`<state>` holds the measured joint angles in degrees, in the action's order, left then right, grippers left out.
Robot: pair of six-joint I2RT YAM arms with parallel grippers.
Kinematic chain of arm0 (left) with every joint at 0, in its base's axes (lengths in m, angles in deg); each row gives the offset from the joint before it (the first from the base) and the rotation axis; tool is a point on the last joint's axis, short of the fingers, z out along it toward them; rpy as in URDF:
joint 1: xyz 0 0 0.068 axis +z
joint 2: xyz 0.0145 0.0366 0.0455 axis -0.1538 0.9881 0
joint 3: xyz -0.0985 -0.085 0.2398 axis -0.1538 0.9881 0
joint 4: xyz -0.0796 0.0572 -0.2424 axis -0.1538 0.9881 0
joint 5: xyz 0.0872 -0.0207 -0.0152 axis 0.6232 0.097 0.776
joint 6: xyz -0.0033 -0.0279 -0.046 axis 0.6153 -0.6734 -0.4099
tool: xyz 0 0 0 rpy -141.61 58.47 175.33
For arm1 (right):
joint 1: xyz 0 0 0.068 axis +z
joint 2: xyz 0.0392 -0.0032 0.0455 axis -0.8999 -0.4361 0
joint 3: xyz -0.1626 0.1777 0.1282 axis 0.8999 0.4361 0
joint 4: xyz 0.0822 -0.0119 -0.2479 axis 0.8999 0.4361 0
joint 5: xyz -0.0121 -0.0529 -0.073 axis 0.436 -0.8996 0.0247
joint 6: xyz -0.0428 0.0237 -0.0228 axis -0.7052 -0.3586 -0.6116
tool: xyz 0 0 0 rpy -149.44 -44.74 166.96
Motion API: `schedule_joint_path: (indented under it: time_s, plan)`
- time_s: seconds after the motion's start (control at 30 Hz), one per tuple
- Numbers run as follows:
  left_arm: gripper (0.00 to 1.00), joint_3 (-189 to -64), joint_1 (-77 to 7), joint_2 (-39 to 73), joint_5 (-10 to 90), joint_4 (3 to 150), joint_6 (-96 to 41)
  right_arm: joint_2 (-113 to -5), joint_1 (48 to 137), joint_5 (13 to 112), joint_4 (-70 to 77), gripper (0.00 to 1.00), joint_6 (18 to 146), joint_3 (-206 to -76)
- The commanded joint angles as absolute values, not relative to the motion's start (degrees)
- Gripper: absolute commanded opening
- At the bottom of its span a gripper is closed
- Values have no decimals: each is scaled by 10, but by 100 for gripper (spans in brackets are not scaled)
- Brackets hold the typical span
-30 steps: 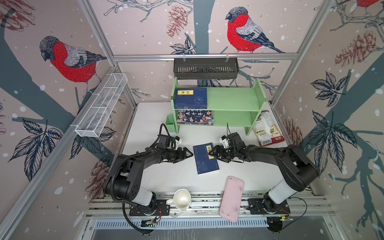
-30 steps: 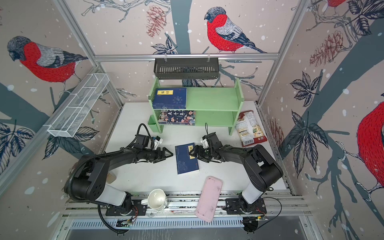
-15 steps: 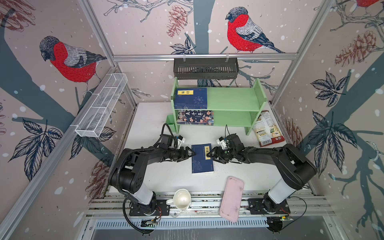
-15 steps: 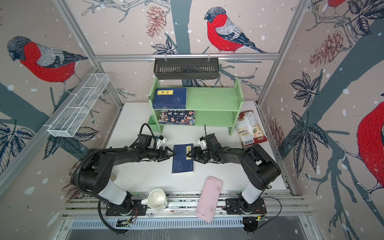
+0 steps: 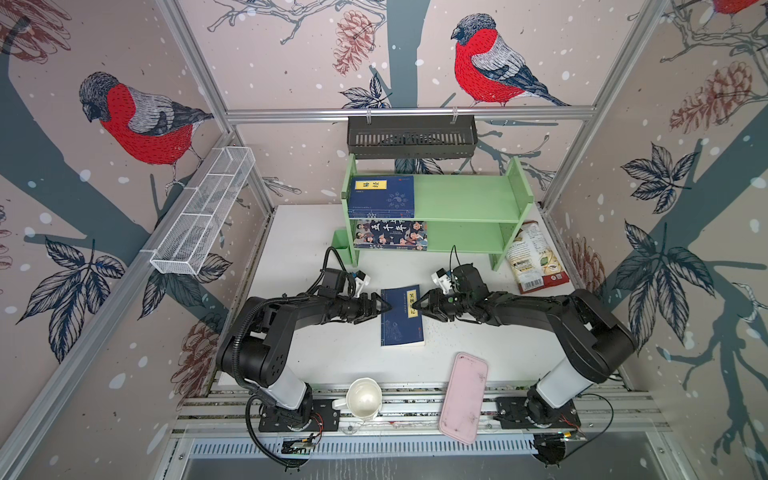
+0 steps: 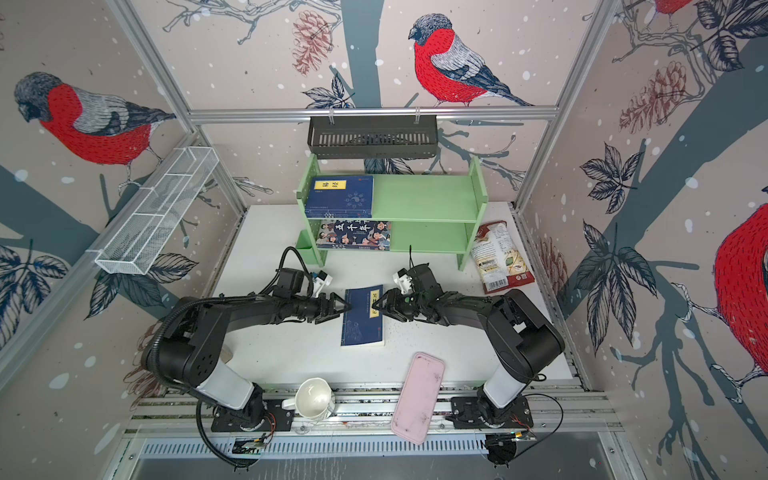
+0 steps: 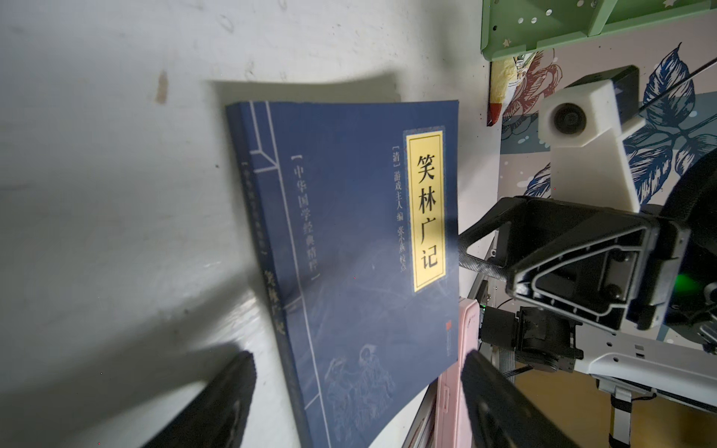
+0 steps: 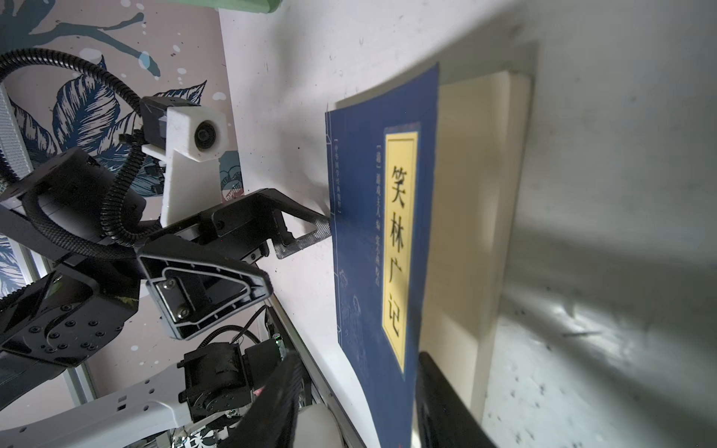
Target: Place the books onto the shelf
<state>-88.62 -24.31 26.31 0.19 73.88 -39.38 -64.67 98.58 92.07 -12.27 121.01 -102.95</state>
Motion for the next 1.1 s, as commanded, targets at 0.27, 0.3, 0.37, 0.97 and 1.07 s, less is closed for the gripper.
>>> schedule_joint_path:
  time_s: [0.27, 0.3, 0.37, 0.97, 1.07]
  plan:
    - [84, -886, -243, 260, 36, 767, -393, -667, 992, 844, 9, 55, 1146, -1064]
    - [84, -886, -242, 261, 35, 766, -394, -671, 994, 845, 9, 56, 1145, -1064]
    - [84, -886, -242, 261, 32, 766, -395, -679, 998, 847, 5, 56, 1145, -1065]
    - [83, -880, -243, 249, 10, 748, -406, -689, 1018, 896, -99, 36, 1196, -1064]
    - [83, -880, -243, 245, 10, 748, -406, -687, 1020, 896, -105, 32, 1201, -1066]
